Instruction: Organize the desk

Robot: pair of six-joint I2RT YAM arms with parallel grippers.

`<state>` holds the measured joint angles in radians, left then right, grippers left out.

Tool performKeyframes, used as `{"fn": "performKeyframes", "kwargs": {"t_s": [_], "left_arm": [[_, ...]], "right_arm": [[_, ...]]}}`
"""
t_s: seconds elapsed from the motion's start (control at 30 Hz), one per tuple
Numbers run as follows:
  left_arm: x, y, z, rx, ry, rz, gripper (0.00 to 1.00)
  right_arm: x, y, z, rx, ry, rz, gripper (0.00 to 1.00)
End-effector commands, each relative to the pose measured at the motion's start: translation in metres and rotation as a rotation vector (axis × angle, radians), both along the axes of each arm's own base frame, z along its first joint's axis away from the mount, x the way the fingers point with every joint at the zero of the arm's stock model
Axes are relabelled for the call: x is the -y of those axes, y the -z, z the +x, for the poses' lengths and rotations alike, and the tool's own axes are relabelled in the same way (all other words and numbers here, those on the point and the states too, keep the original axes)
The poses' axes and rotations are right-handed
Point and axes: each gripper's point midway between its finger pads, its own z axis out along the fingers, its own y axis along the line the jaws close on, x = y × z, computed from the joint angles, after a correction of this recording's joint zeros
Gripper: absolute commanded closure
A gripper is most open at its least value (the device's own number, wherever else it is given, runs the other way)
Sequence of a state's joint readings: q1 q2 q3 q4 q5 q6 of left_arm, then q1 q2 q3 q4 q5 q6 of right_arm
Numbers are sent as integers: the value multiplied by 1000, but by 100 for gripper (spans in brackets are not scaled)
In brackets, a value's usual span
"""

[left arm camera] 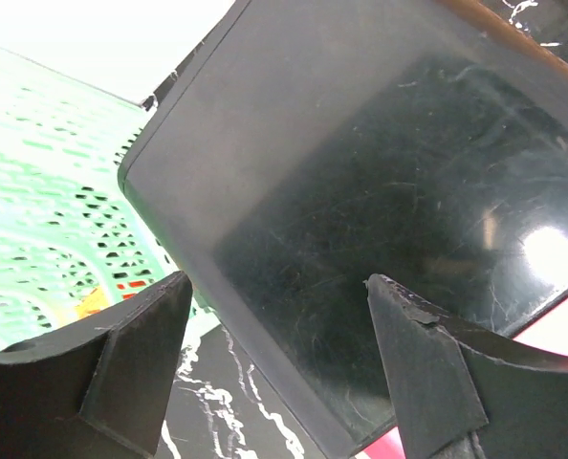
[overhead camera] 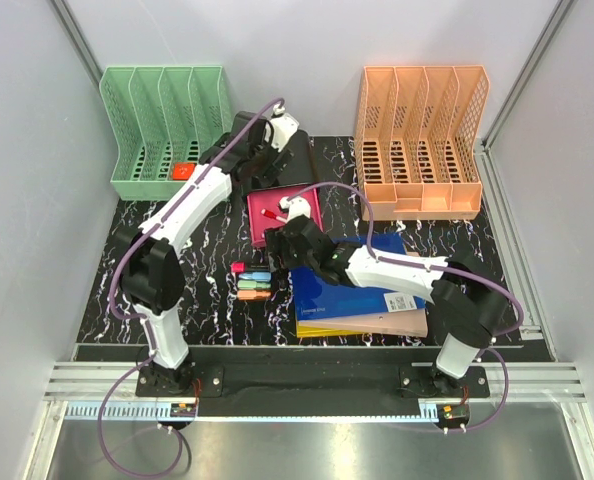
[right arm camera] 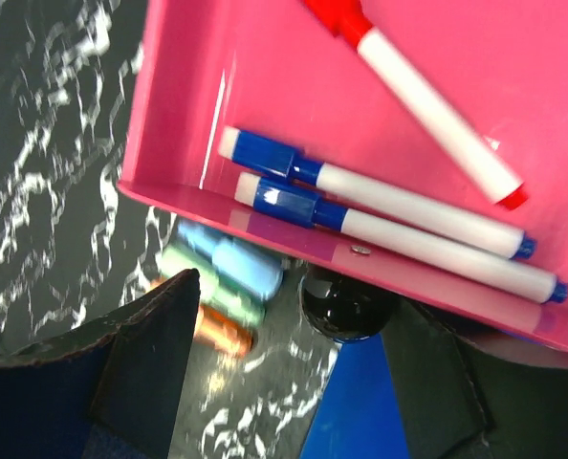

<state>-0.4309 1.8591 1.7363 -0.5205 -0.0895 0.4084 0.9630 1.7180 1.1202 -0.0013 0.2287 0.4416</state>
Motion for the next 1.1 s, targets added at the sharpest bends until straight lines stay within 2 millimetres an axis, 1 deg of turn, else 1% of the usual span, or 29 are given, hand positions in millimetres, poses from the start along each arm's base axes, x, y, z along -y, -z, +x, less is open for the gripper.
{"fn": "performKeyframes", "kwargs": {"t_s": [0.0, 0.1, 0.2, 0.37, 0.5, 0.57, 0.63, 0.7, 0.73, 0.77, 0.8, 0.9, 0.93, 1.0, 1.07], "left_arm": [[-14, 66, -41, -205, 52, 193, 21], [-14, 76, -47, -233, 69, 218, 21], [-15, 80, -50, -250, 78, 232, 21], [-18, 81, -54, -258, 87, 246, 21], [-18, 80, -58, -266, 90, 238, 21], [-18, 80, -60, -270, 89, 233, 21], [-18, 77, -61, -269, 90, 223, 21], [-18, 76, -62, -268, 89, 212, 22], [-17, 75, -63, -267, 89, 209, 22], [-17, 75, -63, -270, 90, 202, 23], [-17, 74, -64, -270, 93, 198, 23], [-16, 75, -66, -274, 97, 191, 23], [-16, 74, -67, -273, 98, 190, 23], [-17, 75, -69, -278, 99, 190, 23], [-17, 75, -71, -279, 102, 187, 23]], "right_arm": [[-17, -60, 36, 194, 29, 68, 18], [-19, -72, 43, 241, 31, 68, 18], [-22, -77, 51, 275, 35, 44, 18], [-24, -70, 65, 291, 42, 16, 18], [-23, -64, 81, 319, 55, -4, 18], [-23, -66, 88, 350, 60, -11, 18], [-20, -72, 98, 388, 80, -11, 18], [-19, -73, 104, 419, 99, -21, 18], [-20, -79, 107, 448, 104, -10, 18], [-21, -79, 111, 458, 107, -13, 18], [-21, -82, 114, 475, 120, -9, 18], [-24, -82, 122, 498, 141, -14, 18], [-25, -78, 123, 499, 140, -22, 18], [-26, -83, 127, 519, 159, -14, 18], [-25, -79, 130, 531, 165, -22, 18]]}}
